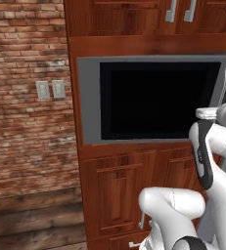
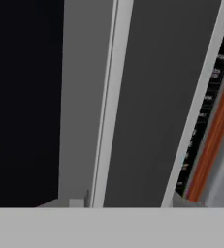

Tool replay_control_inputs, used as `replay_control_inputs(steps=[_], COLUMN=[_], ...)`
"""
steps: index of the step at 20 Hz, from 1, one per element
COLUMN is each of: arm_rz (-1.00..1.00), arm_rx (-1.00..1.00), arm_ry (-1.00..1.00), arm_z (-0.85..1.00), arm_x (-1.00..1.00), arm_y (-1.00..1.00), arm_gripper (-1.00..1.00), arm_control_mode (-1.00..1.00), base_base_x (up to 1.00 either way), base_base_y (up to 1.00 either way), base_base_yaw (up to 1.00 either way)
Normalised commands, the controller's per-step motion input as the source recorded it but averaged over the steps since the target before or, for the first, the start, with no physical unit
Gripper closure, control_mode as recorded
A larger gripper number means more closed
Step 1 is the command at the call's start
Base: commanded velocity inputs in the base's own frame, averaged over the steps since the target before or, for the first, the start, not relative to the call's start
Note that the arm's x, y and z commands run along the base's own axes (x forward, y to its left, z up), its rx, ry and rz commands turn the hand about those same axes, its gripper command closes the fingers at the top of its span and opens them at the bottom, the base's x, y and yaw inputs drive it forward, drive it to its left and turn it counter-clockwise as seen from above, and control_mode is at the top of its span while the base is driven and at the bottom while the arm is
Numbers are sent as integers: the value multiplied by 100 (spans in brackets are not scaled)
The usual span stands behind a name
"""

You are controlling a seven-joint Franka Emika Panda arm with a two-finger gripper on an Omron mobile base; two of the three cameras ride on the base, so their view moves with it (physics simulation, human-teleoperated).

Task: Place the sponge inside the microwave to prepare for sanitizing.

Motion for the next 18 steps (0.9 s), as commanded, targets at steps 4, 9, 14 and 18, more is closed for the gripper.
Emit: replay_control_inputs(steps=[4, 9, 14, 18], arm_rz=[-15, -16, -19, -17], arm_rx=[0, 0, 0, 0], arm_ry=[15, 11, 0, 0], arm_z=[0, -11, -8, -4], arm_x=[-54, -50, -15, -17], arm_y=[34, 38, 21, 24], arm_gripper=[100, 100, 100, -100], arm_control_mode=[-100, -100, -100, -100], base_base_x=[0, 0, 0, 0], base_base_y=[0, 0, 0, 0], base_base_yaw=[0, 0, 0, 0])
